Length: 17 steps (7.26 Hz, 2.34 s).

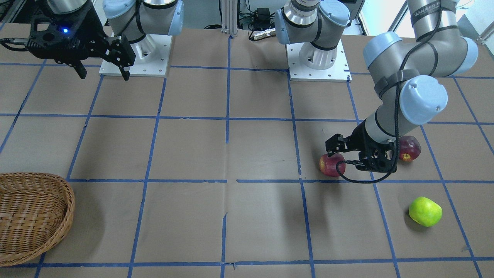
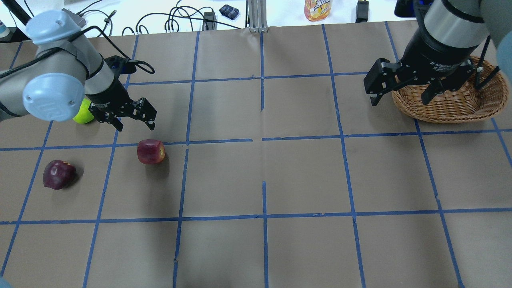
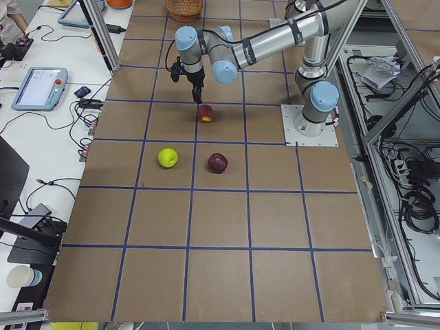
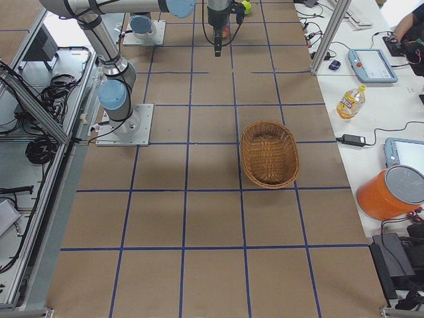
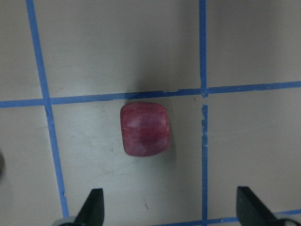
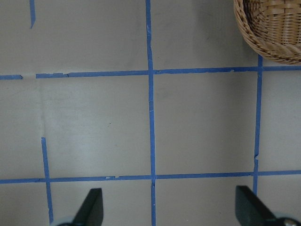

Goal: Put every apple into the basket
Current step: 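Close the left gripper on the pinkish-red apple and lift it, then carry the pinkish-red apple to the table center and release it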

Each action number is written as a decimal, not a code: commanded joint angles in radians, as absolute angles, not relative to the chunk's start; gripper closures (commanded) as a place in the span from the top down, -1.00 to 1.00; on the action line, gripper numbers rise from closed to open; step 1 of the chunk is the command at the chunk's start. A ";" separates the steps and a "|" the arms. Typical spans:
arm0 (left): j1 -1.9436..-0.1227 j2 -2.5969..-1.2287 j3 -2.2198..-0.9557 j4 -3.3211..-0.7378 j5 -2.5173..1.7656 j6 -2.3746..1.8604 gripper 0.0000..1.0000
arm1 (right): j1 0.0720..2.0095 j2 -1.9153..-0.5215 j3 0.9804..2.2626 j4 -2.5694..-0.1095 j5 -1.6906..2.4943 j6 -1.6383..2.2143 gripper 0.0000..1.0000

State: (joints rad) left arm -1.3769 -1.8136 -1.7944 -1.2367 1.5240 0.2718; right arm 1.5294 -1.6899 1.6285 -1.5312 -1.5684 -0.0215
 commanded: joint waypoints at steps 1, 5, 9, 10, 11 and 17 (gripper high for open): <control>-1.376 -1.884 -1.836 -1.177 1.532 0.311 1.00 | 1.531 -1.690 1.629 -1.523 -1.569 -0.021 1.00; -1.374 -1.951 -1.881 -1.112 1.532 0.269 0.56 | 1.531 -1.689 1.629 -1.523 -1.569 -0.021 1.00; -1.536 -1.922 -1.756 -1.138 1.401 -0.034 -0.79 | 1.531 -1.690 1.627 -1.552 -1.549 -0.018 1.00; -1.659 -1.945 -1.699 -1.129 1.364 -0.211 -0.80 | 1.531 -1.690 1.626 -1.552 -1.549 -0.018 1.00; -1.765 -1.977 -1.659 -1.105 1.294 -0.351 -0.80 | 1.529 -1.690 1.628 -1.552 -1.554 -0.021 1.00; -1.890 -2.056 -1.657 -0.948 1.419 -0.441 1.00 | 1.531 -1.690 1.629 -1.549 -1.551 -0.017 1.00</control>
